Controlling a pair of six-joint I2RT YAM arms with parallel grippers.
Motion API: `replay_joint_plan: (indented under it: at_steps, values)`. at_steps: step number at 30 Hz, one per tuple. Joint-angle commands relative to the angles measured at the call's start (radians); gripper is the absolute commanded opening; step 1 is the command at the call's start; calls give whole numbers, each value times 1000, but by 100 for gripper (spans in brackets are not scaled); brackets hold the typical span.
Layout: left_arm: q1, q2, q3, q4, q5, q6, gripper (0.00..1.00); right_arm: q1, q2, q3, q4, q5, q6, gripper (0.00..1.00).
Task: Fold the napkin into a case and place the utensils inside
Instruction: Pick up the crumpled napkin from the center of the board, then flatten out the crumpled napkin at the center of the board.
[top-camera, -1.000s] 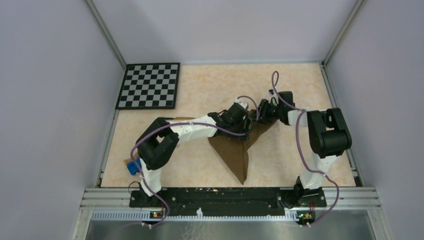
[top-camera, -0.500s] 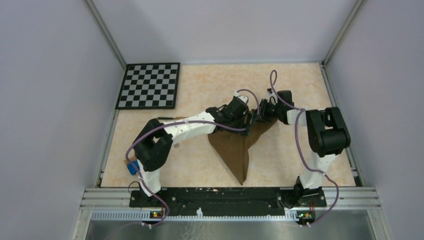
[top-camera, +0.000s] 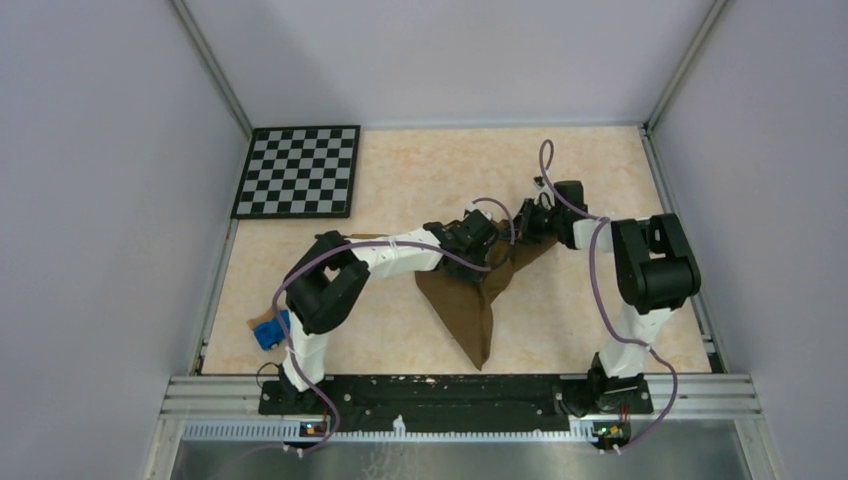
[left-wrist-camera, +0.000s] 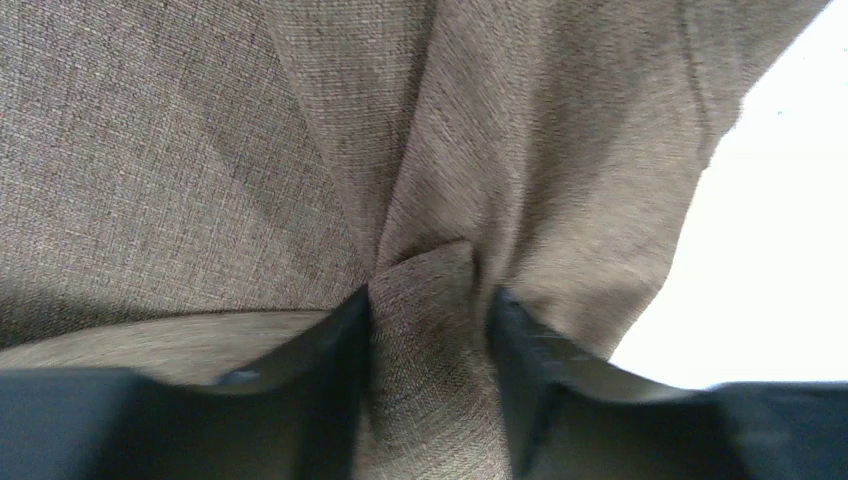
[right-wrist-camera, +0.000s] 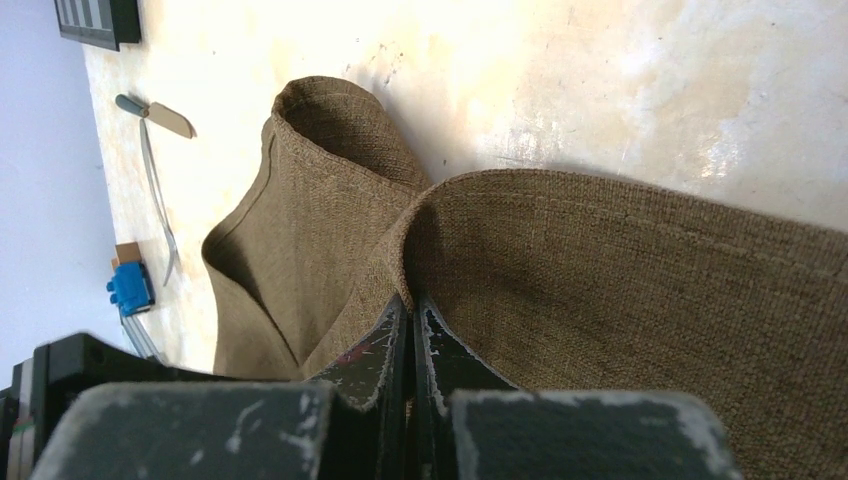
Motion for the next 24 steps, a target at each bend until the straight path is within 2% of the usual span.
replay_joint_plan:
  at_steps: [1, 4, 9, 13, 19, 24]
  values:
    - [-4, -92, -64, 33, -9, -8, 36, 3, -33, 10, 37, -4, 5, 0]
    - [-4, -131, -65, 34, -42, 7, 15, -8, -62, 9, 19, -12, 24, 0]
    - [3, -318, -84, 29, -162, 61, 4, -45, -189, 40, -100, 72, 17, 0]
    - [69, -460, -61, 45, -215, 130, 0, -101, -240, 160, -162, 74, 65, 0]
    - [269, -548, 154, 29, -72, 182, 0, -172, -222, 553, -380, 60, 93, 0]
    - [300, -611, 238, 18, -25, 206, 2, -261, -238, 744, -459, 42, 126, 0]
